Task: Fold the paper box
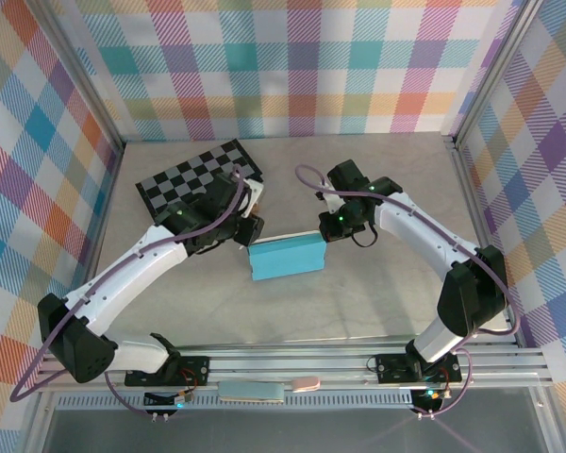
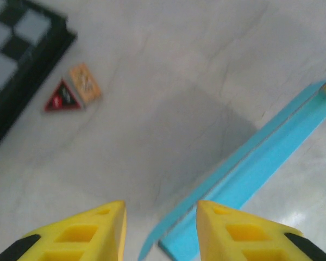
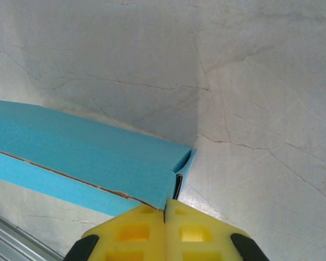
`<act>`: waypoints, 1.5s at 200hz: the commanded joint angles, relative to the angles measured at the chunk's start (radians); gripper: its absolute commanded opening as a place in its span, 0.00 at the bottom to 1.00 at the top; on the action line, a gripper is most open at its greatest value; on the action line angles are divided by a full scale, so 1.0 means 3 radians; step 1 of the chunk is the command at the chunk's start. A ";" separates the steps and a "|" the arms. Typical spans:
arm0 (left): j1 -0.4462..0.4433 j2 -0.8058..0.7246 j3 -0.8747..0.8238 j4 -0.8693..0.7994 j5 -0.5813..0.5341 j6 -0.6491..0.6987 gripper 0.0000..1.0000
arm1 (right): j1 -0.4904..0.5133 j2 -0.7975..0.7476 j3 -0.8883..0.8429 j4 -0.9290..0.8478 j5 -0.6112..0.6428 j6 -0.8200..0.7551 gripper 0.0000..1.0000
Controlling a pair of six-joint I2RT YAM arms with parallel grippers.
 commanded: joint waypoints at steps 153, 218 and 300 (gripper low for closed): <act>0.0241 0.0479 0.0149 -0.0622 0.0300 -0.0153 0.45 | 0.0024 -0.0083 0.0047 -0.0116 0.0024 0.0063 0.00; 0.0243 0.0546 0.0173 -0.0577 0.0314 -0.0121 0.29 | 0.0025 -0.0082 0.0045 -0.0118 0.0024 0.0061 0.00; 0.0248 0.0602 0.0168 -0.0588 0.0370 -0.0115 0.22 | 0.0022 -0.0074 0.0043 -0.0110 0.0035 0.0082 0.00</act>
